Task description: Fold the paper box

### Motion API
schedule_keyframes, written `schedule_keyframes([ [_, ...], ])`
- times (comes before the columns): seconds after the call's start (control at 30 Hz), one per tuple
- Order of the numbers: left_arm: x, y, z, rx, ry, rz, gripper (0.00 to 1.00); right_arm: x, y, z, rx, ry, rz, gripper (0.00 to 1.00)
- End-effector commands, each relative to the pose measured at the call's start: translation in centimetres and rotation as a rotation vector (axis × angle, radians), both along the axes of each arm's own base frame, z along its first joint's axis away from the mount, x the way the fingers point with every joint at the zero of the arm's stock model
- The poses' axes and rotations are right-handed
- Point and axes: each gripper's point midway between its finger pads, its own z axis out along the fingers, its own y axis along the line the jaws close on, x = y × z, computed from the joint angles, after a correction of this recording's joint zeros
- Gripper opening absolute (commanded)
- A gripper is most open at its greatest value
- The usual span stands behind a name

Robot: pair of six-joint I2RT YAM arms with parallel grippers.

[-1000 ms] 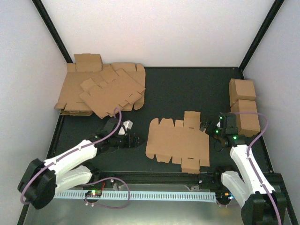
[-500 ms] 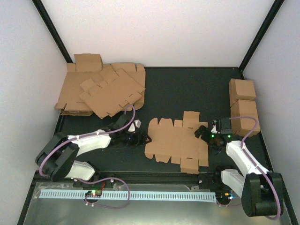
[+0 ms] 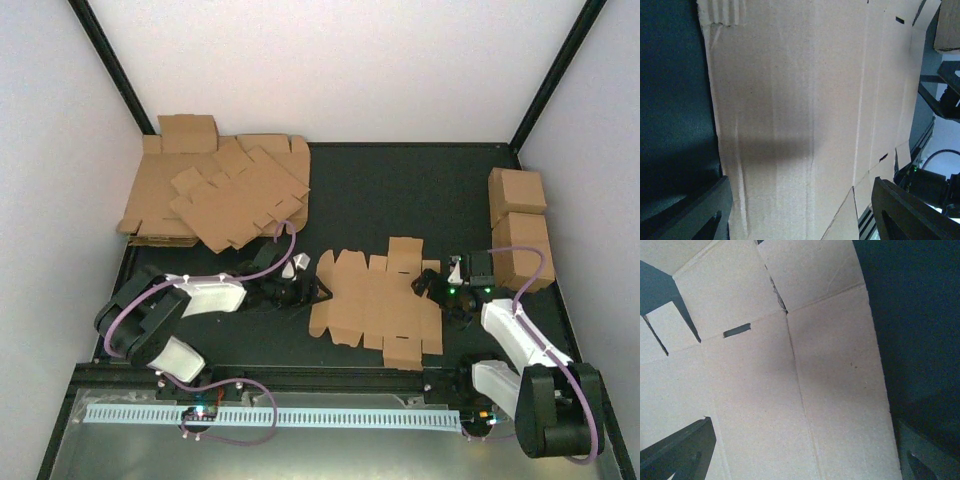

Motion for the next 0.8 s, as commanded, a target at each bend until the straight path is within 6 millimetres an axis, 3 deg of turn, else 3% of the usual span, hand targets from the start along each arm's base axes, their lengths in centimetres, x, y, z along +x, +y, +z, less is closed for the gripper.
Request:
schedule_keyframes([
  [0.0, -0.5, -0.5, 0.8, -0.038, 0.018, -0.013, 0.78, 0.2, 0.6, 0.4, 0.021, -0.006, 0.035, 1.0],
  [0.3, -0.2, -0.2, 4.3, -0.071, -0.062, 0.013, 0.76, 0.3, 0.7, 0.6, 0.023, -0.009, 0.037, 1.0],
  [0.47, 0.2, 1.2, 5.7, -0.009, -0.137, 0.037, 0.77, 0.6, 0.7, 0.9, 0.02, -0.021, 0.041, 1.0],
  [0.77, -0.7, 4.1, 5.7, 0.107, -0.163, 0.083, 0.84, 0.7, 1.3, 1.0, 0.057, -0.027, 0.05, 1.0],
])
